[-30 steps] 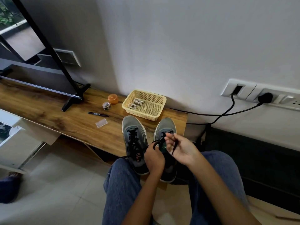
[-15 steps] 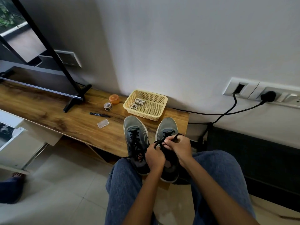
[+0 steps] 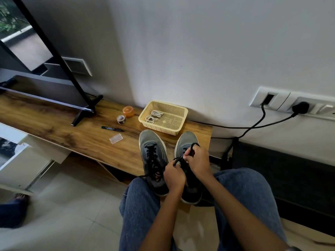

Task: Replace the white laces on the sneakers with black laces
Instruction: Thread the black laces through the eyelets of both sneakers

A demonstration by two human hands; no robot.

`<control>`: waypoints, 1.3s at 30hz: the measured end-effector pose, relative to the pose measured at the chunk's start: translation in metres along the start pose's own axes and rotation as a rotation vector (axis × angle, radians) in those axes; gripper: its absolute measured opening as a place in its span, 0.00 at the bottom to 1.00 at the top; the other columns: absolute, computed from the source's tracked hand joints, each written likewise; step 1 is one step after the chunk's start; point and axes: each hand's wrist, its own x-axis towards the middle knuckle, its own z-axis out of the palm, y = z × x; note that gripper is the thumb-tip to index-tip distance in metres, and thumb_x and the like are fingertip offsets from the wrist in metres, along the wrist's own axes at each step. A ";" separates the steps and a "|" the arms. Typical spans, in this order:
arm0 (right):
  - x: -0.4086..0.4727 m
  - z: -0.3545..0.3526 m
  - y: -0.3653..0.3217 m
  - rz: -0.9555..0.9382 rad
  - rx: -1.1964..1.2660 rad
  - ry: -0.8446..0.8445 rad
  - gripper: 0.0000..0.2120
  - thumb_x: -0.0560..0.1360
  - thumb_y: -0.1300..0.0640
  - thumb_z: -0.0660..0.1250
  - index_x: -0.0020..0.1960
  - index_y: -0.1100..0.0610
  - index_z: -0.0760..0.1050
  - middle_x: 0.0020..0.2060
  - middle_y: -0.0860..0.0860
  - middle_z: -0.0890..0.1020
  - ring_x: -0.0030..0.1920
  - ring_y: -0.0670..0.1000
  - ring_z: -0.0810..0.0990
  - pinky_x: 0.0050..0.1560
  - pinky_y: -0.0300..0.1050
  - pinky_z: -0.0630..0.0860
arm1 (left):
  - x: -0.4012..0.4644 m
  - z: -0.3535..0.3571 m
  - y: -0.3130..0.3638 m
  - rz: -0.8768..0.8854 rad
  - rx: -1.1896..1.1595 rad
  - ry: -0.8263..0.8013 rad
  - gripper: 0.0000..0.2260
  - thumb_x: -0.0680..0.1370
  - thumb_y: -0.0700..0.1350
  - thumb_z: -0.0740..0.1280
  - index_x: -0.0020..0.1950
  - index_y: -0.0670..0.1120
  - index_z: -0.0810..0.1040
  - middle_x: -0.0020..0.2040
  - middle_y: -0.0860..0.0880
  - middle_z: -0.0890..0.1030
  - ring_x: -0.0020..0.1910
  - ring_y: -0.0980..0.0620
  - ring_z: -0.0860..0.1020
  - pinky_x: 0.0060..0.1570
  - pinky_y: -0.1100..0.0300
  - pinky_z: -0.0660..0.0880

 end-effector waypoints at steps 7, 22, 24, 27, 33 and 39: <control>0.005 0.009 0.007 0.082 0.005 -0.005 0.08 0.71 0.69 0.66 0.38 0.58 0.72 0.35 0.50 0.80 0.40 0.49 0.81 0.47 0.52 0.80 | 0.001 0.000 -0.001 -0.002 0.004 -0.005 0.12 0.81 0.41 0.60 0.60 0.43 0.80 0.56 0.44 0.81 0.54 0.45 0.78 0.50 0.56 0.72; 0.000 0.016 0.005 0.104 -0.191 0.072 0.17 0.78 0.63 0.59 0.33 0.55 0.59 0.32 0.52 0.70 0.34 0.50 0.70 0.29 0.41 0.59 | -0.002 -0.003 0.000 0.023 0.009 -0.018 0.12 0.81 0.41 0.60 0.62 0.44 0.78 0.58 0.45 0.80 0.57 0.46 0.77 0.51 0.59 0.69; 0.001 0.016 0.005 0.111 -0.227 0.061 0.18 0.78 0.63 0.60 0.33 0.54 0.57 0.32 0.50 0.69 0.33 0.47 0.67 0.27 0.38 0.58 | -0.003 -0.003 0.001 0.028 0.025 -0.022 0.12 0.81 0.42 0.61 0.62 0.44 0.78 0.58 0.46 0.81 0.57 0.47 0.77 0.51 0.59 0.70; 0.000 0.017 0.004 0.094 -0.264 0.042 0.20 0.77 0.65 0.61 0.32 0.53 0.57 0.31 0.48 0.68 0.33 0.44 0.65 0.29 0.35 0.63 | -0.006 -0.002 0.000 0.040 0.049 -0.025 0.12 0.81 0.43 0.61 0.62 0.45 0.78 0.57 0.47 0.81 0.56 0.48 0.78 0.50 0.60 0.69; 0.002 0.018 0.013 0.106 -0.173 0.073 0.17 0.75 0.64 0.65 0.32 0.57 0.61 0.27 0.50 0.67 0.29 0.47 0.65 0.31 0.42 0.57 | -0.006 -0.001 -0.002 0.018 -0.002 0.003 0.15 0.83 0.43 0.55 0.40 0.43 0.75 0.45 0.41 0.80 0.50 0.42 0.78 0.44 0.53 0.69; 0.001 0.002 0.013 0.136 0.140 -0.013 0.11 0.71 0.65 0.71 0.48 0.55 0.71 0.36 0.49 0.80 0.37 0.43 0.79 0.36 0.28 0.73 | 0.000 -0.006 0.003 0.026 0.009 0.029 0.10 0.81 0.40 0.60 0.56 0.44 0.80 0.53 0.46 0.81 0.54 0.45 0.78 0.45 0.61 0.68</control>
